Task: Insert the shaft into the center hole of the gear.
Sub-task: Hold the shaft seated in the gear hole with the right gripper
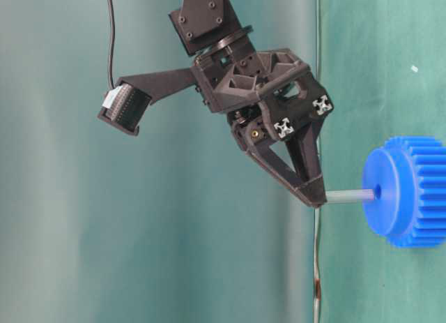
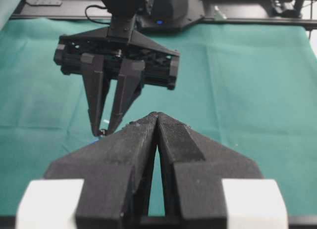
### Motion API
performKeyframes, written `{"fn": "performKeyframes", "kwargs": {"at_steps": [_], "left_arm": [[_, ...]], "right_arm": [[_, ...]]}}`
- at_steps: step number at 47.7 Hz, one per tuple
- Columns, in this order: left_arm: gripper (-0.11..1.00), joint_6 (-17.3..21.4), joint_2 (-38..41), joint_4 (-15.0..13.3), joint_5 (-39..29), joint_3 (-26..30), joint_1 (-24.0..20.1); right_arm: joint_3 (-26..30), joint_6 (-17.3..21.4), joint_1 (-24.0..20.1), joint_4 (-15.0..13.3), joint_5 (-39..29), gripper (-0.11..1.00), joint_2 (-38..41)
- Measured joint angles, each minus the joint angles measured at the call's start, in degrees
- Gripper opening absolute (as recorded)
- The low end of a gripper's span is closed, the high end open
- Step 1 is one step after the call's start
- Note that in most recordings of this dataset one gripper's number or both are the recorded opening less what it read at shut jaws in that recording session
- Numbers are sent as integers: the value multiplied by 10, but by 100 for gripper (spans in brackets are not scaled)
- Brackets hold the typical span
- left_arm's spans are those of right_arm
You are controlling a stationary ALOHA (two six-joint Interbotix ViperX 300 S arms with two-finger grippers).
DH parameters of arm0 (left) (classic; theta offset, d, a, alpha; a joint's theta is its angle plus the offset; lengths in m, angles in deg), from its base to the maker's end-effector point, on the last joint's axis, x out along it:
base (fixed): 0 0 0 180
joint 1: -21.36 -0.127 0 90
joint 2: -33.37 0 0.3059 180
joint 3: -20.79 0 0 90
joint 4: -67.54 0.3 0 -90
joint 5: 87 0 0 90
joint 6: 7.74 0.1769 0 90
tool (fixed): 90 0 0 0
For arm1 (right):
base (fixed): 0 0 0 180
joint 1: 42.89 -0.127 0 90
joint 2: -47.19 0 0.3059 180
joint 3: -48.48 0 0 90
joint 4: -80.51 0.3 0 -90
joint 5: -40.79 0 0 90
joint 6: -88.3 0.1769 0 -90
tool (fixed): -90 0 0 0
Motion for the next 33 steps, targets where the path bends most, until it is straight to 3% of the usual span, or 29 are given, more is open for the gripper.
{"fn": "performKeyframes", "kwargs": {"at_steps": [33], "left_arm": [[0,0,0,0,0,0,0]], "right_arm": [[-5,1,-4,1,0,16,14]]}}
